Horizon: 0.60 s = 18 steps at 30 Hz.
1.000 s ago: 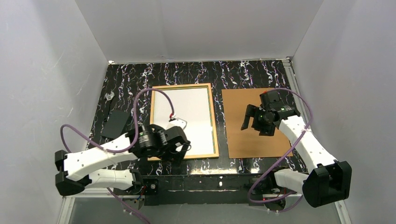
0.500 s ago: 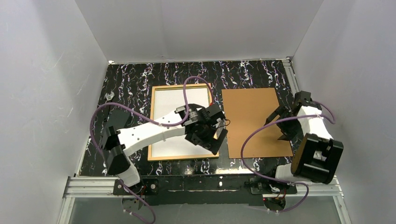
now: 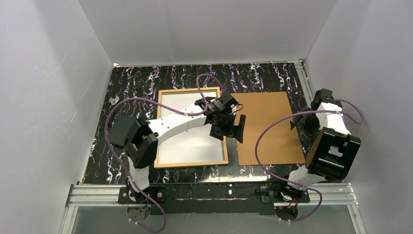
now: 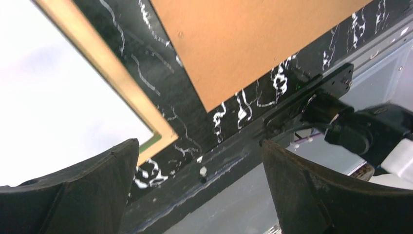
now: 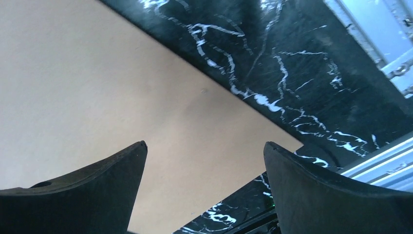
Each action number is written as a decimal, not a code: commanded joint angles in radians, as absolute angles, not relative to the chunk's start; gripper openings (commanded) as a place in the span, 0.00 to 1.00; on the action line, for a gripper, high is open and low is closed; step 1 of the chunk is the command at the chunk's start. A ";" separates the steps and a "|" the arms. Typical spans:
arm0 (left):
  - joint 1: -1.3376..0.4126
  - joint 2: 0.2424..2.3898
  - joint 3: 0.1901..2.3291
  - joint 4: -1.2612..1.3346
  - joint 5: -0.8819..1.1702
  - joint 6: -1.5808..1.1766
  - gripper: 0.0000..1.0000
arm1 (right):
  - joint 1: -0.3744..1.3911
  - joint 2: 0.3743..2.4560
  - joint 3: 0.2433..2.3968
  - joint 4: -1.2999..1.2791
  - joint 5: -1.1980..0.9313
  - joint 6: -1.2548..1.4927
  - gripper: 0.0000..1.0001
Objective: Put the photo into the frame
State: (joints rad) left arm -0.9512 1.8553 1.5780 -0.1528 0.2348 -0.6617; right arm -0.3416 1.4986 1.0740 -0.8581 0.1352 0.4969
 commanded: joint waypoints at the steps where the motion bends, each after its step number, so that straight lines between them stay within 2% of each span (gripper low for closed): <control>1: -0.951 1.911 1.635 -0.114 0.257 -0.689 0.98 | -0.376 1.556 1.104 -0.856 0.237 0.493 0.98; 10: -0.950 2.017 1.634 -0.006 0.076 -0.709 0.96 | -0.393 1.656 1.133 -0.822 0.274 0.482 0.98; 18: -0.942 2.092 1.659 -0.016 -0.038 -0.734 0.95 | -0.393 1.731 1.136 -0.794 0.123 0.453 0.98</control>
State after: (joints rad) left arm -0.9482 2.0644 1.6272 0.0441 0.0467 -0.7197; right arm -0.3859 1.6947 1.1091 -0.8131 0.1986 0.4721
